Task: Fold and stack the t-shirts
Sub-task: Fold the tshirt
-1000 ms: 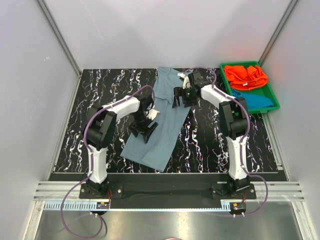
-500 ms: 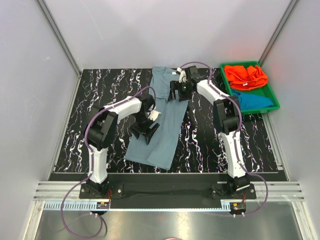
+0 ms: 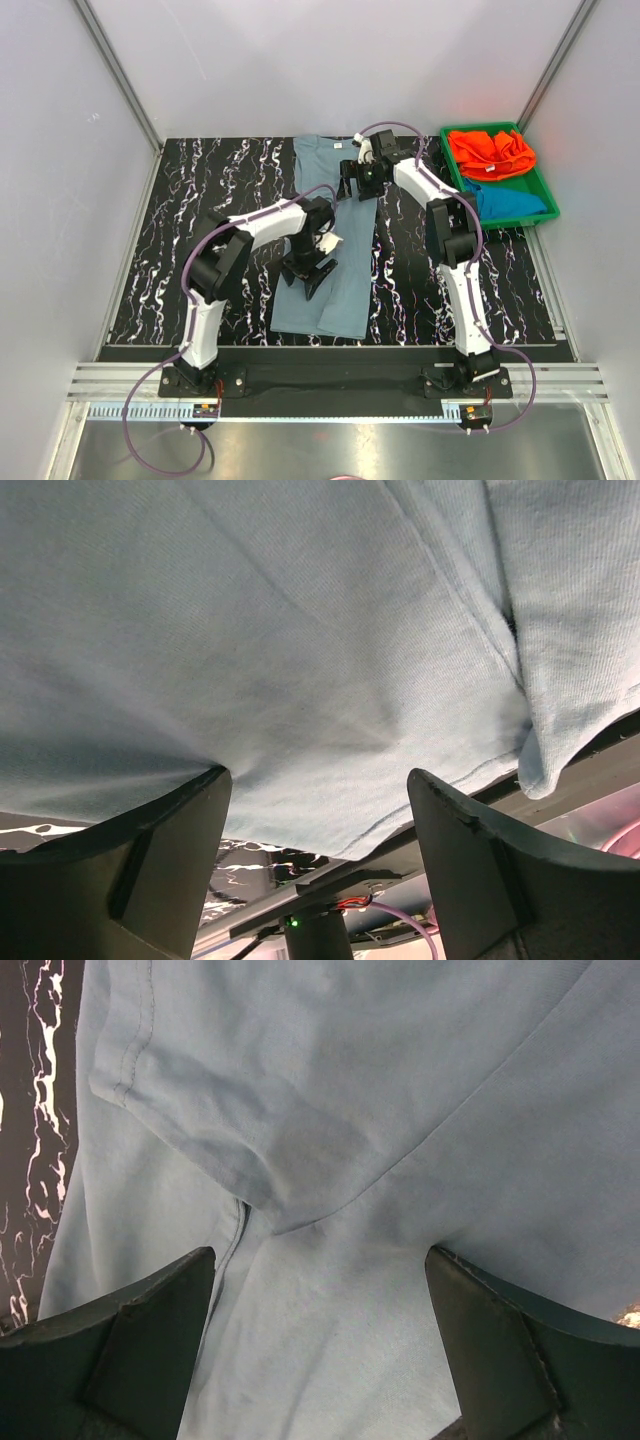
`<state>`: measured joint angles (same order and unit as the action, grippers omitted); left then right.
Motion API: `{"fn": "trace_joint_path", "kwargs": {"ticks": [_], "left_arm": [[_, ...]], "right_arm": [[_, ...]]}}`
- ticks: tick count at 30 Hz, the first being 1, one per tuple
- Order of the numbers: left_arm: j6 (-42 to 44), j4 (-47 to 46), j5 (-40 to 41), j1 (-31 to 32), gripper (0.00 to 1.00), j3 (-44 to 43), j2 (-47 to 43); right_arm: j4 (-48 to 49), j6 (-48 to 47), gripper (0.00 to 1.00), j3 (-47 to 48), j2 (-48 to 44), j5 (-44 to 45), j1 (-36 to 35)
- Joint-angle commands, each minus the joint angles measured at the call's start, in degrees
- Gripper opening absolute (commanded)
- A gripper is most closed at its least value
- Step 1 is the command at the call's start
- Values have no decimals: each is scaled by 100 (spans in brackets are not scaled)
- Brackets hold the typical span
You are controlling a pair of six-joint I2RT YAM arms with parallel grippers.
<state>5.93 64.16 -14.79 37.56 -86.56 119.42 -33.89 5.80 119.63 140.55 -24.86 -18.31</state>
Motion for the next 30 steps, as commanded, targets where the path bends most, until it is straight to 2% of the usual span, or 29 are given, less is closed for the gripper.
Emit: {"fn": "trace_joint_path", "kwargs": {"ticks": [1,5,12,15,17,18,19,22,24,26,27,30], "left_arm": [[101,-606,-61,41,79,-1,83],[224,-607,168,23,81,-281,-312],[461,-519,775,-126,89,-810,-1262],[488,-431,705,-442,99,-486,-1745],[461,-335,329,-853,99,-30,-2149],[400,-238,-143,-1047,99,129,-2281],[348,-229,-278,-1397,99,296,-2526],[242,-264,-323,-1838,97,1147,-2905],[137,-194,-436,-1928,92,1334,-2994],[40,-237,-551,-1980,89,1589,-3021],[31,-255,-752,-1998,84,1634,-3003],[-48,-421,-1069,-2033,77,1792,-2889]], "right_arm": [[215,-167,95,-211,-439,569,90],[610,-237,96,-536,-1028,921,125],[1033,-483,98,-1521,-2889,1308,125],[753,-545,98,-1872,-3496,1248,125],[386,-545,98,-2346,-3832,765,125],[279,-441,98,-2862,-4190,215,125],[112,-335,96,-3180,-4376,-103,125],[-38,314,91,-4577,-5097,-1019,108],[-83,883,89,-5585,-5527,-1335,125],[-66,1333,87,-6203,-5757,-1512,143],[4,1806,86,-6755,-5941,-1826,152],[339,2302,84,-7444,-6162,-2093,152]]}}
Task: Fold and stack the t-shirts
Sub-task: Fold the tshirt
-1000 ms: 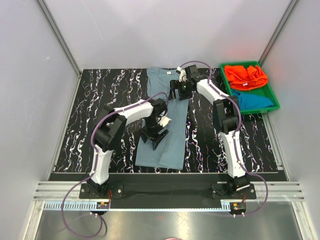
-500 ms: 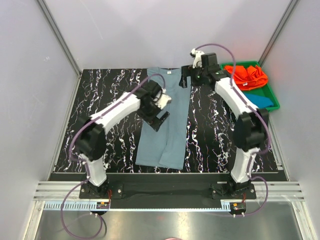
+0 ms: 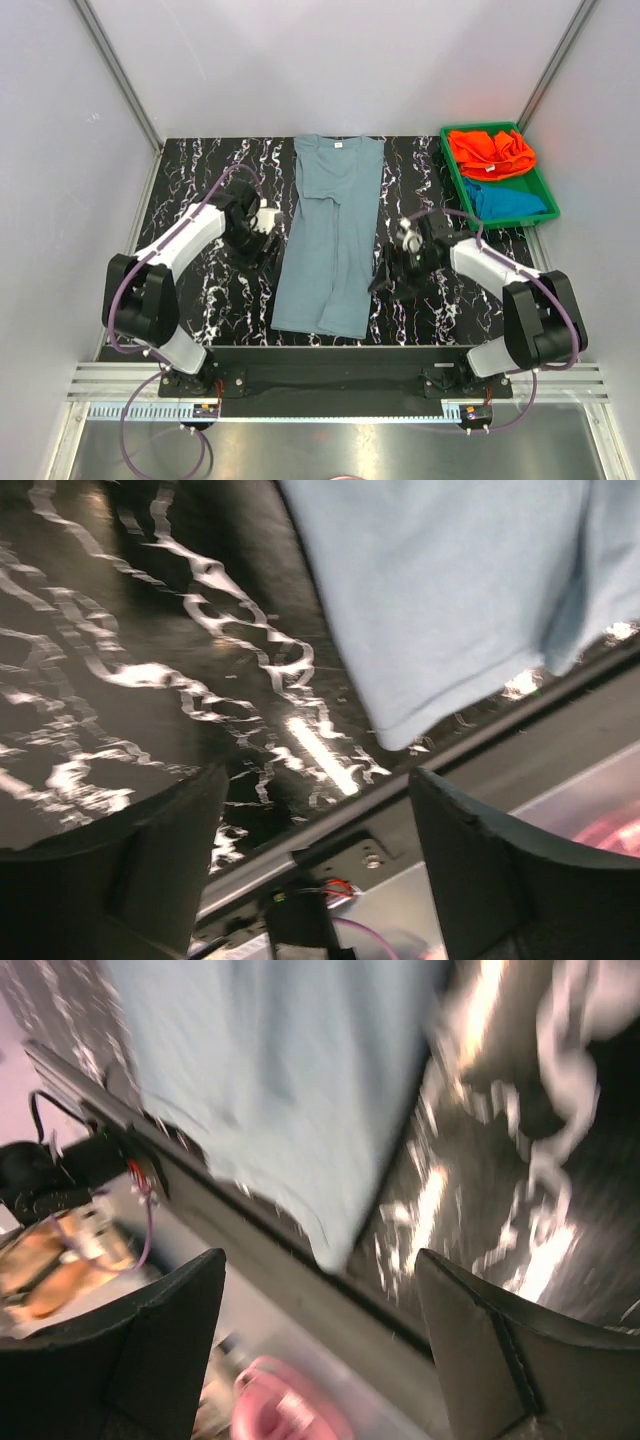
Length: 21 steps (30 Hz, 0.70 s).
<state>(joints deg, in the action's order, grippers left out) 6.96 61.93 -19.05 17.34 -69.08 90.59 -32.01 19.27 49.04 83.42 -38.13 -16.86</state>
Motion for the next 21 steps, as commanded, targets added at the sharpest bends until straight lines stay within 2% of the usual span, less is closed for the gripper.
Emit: {"fn": "trace_joint_path", "kwargs": {"ticks": [1,6,8,10,16,21], "left_arm": [[-186,-243,-766,-46,75,174,38],[-335,-480,-1311,-64,74,606,301],[-353,-524,-1373,-73,70,641,494],[-441,-647,-1408,-73,65,641,775],[-468,-612,-1663,-73,60,387,1593],[-503,-717,-1716,-73,59,676,1612]], "right_arm": [[134,947,84,-456,-458,-705,8],[467,1210,77,-1149,-466,-1020,-1],[591,1229,75,-1230,-476,-1030,-167],[617,1211,73,-1212,-423,-977,-256],[12,763,70,-975,-2,-442,-317],[-51,631,69,-642,464,-169,-546]]}}
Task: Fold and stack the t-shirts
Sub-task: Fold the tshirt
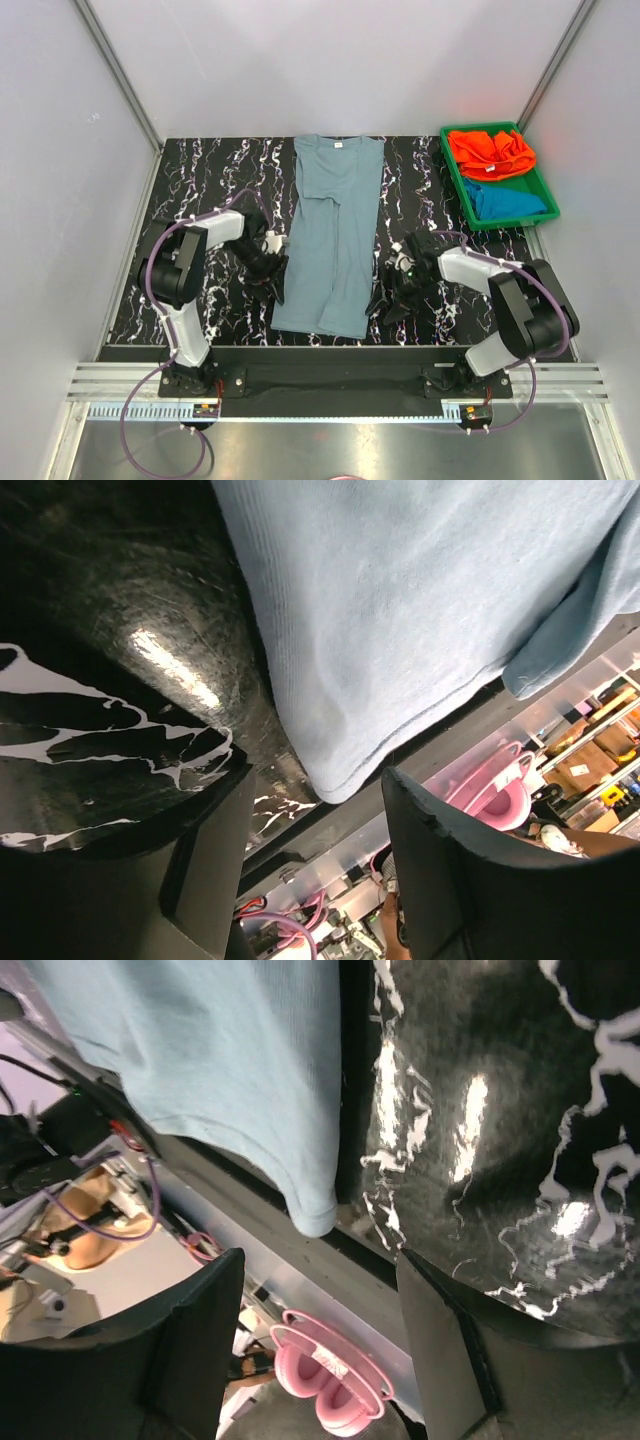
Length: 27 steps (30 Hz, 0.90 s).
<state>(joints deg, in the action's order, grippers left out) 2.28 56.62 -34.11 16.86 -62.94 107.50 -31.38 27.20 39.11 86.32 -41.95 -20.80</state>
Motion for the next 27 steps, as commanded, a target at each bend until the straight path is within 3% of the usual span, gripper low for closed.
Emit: {"fn": "trace_joint_path", "kwargs": {"ticks": [1,8,14,22,27], "left_arm": [[-44,-195,-210,-25,59,201,-167],[-79,-204,-307,-25,54,510,-467],[-123,-213,-307,-25,50,502,-414],[-97,-187,-342,-8,41,458,-230],[-97,-186,-324,98,33,405,-151]], "right_arm": [[-80,-154,69,395,235,223,-257],[96,101,68,641,631,284,-829],[132,207,64,729,991,311,-900],[149,277,51,615,1071,328,-917],[202,251,12,641,1088,293,-917]]}}
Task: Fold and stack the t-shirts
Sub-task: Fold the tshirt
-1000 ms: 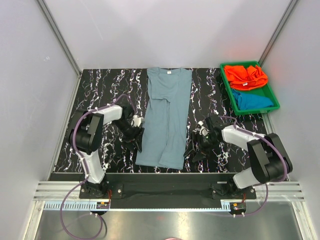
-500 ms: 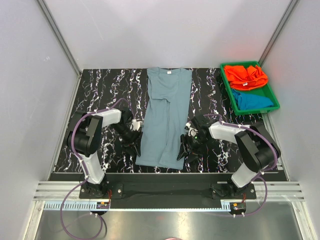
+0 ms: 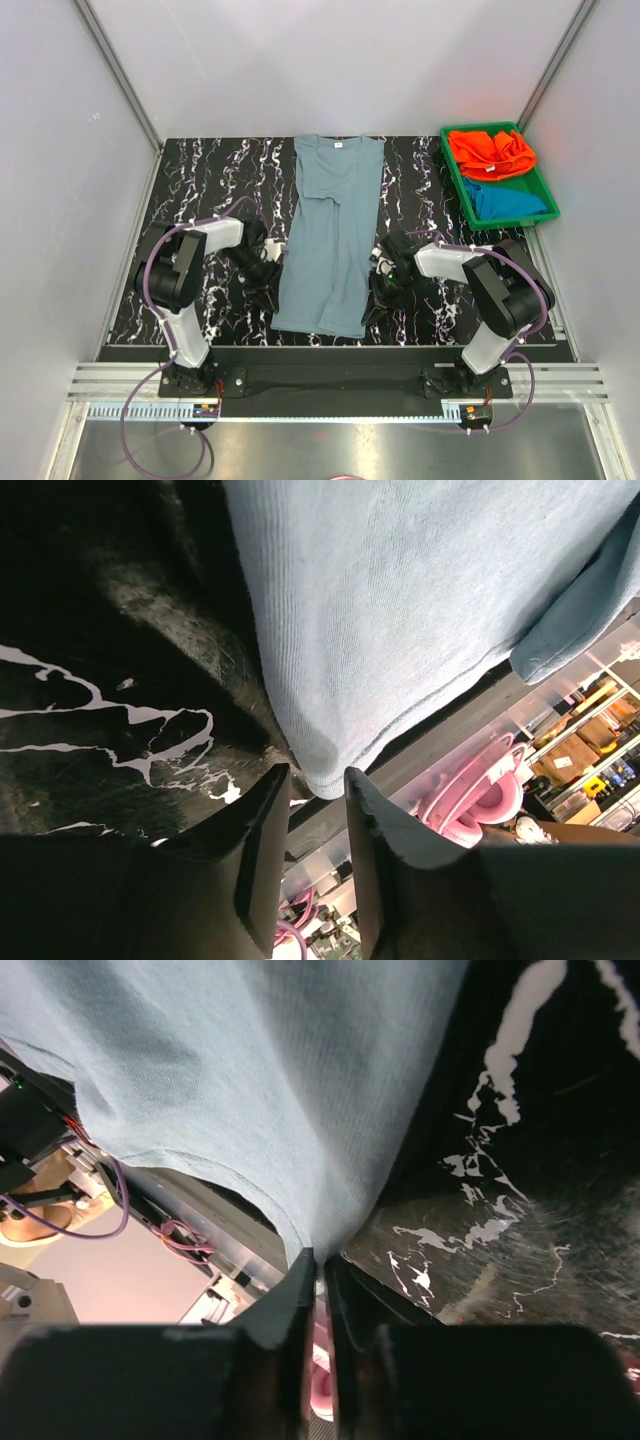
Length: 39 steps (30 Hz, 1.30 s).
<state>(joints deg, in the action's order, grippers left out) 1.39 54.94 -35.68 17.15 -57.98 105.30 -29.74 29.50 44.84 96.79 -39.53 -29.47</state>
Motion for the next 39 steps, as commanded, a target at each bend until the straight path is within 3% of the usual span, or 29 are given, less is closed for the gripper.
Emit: {"fn": "trace_joint_path", "kwargs": {"ticks": [1,3,5,6,7,19,29,39], "left_arm": [[-16,-18,-159,122,33,-100,70],[-24,-27,-167,175,28,-91,44],[-7,-18,-176,236,21,-91,-9],[-7,-27,-167,254,14,-91,-26],[2,-18,-150,263,0,-100,-44],[90,61,78,263,0,-82,-430],[177,280,412,263,0,-653,-1028],[362,404,896,254,0,-1400,-1152]], "right_arm": [[29,12,9,86,41,59,-41],[12,-49,0,104,41,86,-41],[-41,-84,0,130,15,129,-50],[-58,-93,0,139,6,130,-41],[-67,-102,0,156,-20,138,-41],[-252,-260,0,490,-169,322,-41],[-419,-612,0,1580,-257,999,-32],[-288,-480,0,1607,-978,1597,38]]}}
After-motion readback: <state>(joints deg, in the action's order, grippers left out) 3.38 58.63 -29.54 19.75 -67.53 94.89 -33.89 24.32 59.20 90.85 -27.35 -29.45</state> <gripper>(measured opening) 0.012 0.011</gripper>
